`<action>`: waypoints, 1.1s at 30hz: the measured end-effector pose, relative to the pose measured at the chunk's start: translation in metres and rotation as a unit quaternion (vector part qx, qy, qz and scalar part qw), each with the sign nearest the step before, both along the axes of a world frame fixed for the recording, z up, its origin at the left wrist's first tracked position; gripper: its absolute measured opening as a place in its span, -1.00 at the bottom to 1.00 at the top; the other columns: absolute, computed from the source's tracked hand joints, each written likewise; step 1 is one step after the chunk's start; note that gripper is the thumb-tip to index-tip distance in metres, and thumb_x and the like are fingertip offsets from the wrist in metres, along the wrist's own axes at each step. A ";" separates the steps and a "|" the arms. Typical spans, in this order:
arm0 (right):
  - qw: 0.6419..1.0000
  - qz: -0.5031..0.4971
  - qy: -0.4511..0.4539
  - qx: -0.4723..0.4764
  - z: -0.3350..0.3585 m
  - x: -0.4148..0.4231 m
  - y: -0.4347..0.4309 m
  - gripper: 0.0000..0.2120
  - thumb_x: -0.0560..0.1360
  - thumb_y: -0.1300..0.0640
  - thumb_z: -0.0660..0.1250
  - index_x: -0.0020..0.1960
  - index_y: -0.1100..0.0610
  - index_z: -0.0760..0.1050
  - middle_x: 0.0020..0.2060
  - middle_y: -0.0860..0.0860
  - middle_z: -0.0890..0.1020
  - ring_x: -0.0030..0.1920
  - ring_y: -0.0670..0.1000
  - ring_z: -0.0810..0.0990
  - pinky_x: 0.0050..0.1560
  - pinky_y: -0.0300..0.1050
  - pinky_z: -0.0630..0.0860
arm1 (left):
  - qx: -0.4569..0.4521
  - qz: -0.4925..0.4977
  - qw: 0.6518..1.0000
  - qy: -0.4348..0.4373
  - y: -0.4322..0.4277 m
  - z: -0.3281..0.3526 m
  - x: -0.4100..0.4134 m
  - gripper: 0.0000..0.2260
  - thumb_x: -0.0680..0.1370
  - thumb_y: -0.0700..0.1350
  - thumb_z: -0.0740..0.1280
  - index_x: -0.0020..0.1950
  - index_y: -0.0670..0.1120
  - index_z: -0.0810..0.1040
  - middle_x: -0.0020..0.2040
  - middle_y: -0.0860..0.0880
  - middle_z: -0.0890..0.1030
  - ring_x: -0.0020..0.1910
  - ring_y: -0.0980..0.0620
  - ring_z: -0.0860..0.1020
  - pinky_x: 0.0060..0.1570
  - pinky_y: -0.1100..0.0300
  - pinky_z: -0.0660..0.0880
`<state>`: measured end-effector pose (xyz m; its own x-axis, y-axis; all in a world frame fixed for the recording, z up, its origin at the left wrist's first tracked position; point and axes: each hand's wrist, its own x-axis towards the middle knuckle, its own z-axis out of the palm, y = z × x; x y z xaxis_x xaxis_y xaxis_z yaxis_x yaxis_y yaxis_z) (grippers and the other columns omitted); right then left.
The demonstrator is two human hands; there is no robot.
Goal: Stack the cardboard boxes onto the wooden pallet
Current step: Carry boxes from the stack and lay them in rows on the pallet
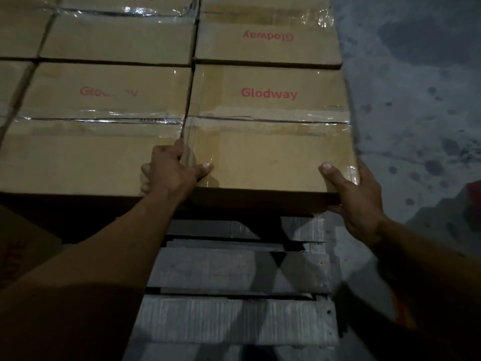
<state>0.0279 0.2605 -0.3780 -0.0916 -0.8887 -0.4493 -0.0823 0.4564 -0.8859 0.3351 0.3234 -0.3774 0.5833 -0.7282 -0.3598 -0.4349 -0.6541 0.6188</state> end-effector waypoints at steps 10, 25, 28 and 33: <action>0.983 0.043 0.175 -0.024 -0.005 -0.004 0.005 -0.48 0.45 -0.15 0.49 0.33 0.00 0.49 0.12 -0.07 0.62 0.11 -0.02 0.59 0.07 -0.12 0.49 | 0.028 -0.013 0.995 -0.096 0.007 0.019 -0.028 -0.35 0.46 0.04 0.53 0.49 0.10 0.35 0.42 -0.09 0.28 0.38 -0.23 0.24 0.28 -0.14 0.23; 0.934 -0.010 0.357 0.010 0.051 -0.070 0.108 -0.27 0.56 -0.21 0.31 0.58 0.12 0.17 0.52 0.11 0.33 0.48 0.17 0.33 0.44 0.05 0.27 | -0.063 -0.237 0.966 -0.077 0.057 0.070 -0.106 -0.43 0.63 0.07 0.31 0.54 -0.20 0.32 0.49 -0.20 0.40 0.43 -0.14 0.41 0.39 0.10 0.30; 0.927 -0.058 0.369 0.020 0.073 -0.107 0.149 -0.29 0.58 -0.20 0.29 0.58 0.12 0.17 0.53 0.13 0.32 0.50 0.19 0.30 0.46 0.06 0.25 | -0.076 -0.301 0.948 -0.075 0.071 0.086 -0.140 -0.44 0.63 0.08 0.30 0.53 -0.19 0.34 0.47 -0.19 0.43 0.43 -0.13 0.41 0.38 0.12 0.30; 0.914 -0.173 0.364 0.041 0.102 -0.185 0.237 -0.33 0.57 -0.13 0.33 0.51 0.24 0.28 0.44 0.25 0.41 0.43 0.26 0.38 0.42 0.02 0.27 | -0.094 -0.413 0.902 -0.084 0.106 0.114 -0.226 -0.52 0.61 0.09 0.31 0.43 -0.15 0.48 0.37 -0.10 0.55 0.31 -0.11 0.52 0.18 0.20 0.40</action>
<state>-0.1568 0.4980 -0.2758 -0.6624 -0.7160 -0.2206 -0.4746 0.6289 -0.6158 0.1090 0.4296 -0.2630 -0.1511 -0.9784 -0.1408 -0.8238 0.0459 0.5650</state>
